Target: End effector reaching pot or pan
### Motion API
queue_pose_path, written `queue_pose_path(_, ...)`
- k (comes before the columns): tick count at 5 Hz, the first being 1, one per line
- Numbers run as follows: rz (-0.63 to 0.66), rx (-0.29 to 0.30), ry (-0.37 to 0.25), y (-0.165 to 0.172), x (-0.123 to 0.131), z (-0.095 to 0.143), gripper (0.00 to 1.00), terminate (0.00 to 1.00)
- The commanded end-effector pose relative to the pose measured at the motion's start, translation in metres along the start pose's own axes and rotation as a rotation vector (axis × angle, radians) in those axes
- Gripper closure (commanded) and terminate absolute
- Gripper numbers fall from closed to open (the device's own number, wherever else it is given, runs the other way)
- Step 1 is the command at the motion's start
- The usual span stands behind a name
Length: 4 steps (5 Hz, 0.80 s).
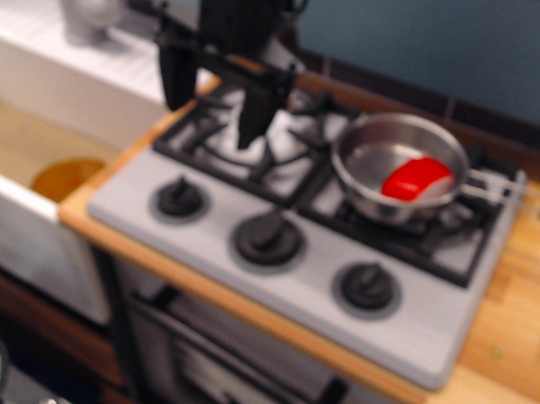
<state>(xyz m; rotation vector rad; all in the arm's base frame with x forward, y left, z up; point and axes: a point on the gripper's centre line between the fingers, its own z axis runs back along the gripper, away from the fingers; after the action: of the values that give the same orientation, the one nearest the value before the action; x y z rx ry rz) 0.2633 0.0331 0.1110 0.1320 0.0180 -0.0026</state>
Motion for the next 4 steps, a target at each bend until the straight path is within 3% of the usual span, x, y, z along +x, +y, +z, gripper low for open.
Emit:
queue_pose_path(1,0.000,0.000,0.000,0.000,0.000,0.000,0.00,0.00)
queue_pose_path(2,0.038,0.021,0.010,-0.020,-0.005,0.015,0.00,0.00)
queue_pose_path(3,0.073,0.010,0.062,-0.033,0.001,0.040,0.00,0.00)
queue_pose_path(4,0.105,-0.013,0.066,-0.046,0.015,0.047,0.00,0.00)
